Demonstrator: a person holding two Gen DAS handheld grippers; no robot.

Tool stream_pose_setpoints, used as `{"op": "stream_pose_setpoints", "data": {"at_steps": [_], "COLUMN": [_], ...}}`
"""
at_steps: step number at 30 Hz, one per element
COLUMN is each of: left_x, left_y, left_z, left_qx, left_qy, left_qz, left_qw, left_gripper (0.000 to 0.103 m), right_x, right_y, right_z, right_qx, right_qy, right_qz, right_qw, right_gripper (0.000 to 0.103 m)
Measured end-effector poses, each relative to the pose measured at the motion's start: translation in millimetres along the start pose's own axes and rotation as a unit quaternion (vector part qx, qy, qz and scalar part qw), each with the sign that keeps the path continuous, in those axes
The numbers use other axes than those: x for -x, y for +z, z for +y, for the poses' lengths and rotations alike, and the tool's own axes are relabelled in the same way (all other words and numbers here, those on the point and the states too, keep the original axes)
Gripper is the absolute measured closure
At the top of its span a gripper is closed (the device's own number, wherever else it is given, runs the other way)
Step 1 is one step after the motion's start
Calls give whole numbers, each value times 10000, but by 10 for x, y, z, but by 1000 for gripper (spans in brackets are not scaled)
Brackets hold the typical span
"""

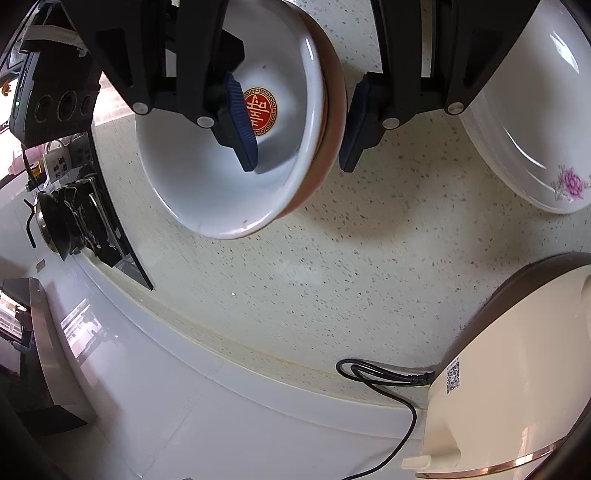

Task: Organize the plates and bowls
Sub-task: 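Grasp the nested bowl stack rim with both grippers and lift it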

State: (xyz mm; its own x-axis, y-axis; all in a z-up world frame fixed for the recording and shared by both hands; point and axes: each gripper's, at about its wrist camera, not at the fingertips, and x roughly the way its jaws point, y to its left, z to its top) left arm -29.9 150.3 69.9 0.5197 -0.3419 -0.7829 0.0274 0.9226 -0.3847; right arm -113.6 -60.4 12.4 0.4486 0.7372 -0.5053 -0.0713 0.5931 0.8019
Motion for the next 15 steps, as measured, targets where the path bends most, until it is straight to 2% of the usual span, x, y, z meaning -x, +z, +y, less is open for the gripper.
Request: {"op": "stream_pose_setpoints", "data": {"at_steps": [15], "left_x": [160], "left_y": [-191], "left_z": [-121], "left_qx": [21], "left_qy": [-128], "left_qz": [-212], "left_qw": [9997], "left_gripper": [57], "right_x": [210], "right_y": [-124], "right_z": [62], "right_qx": [181], "right_qy": [-23], "right_qz": [-162], "right_qw": [9997], "right_gripper": [31]}}
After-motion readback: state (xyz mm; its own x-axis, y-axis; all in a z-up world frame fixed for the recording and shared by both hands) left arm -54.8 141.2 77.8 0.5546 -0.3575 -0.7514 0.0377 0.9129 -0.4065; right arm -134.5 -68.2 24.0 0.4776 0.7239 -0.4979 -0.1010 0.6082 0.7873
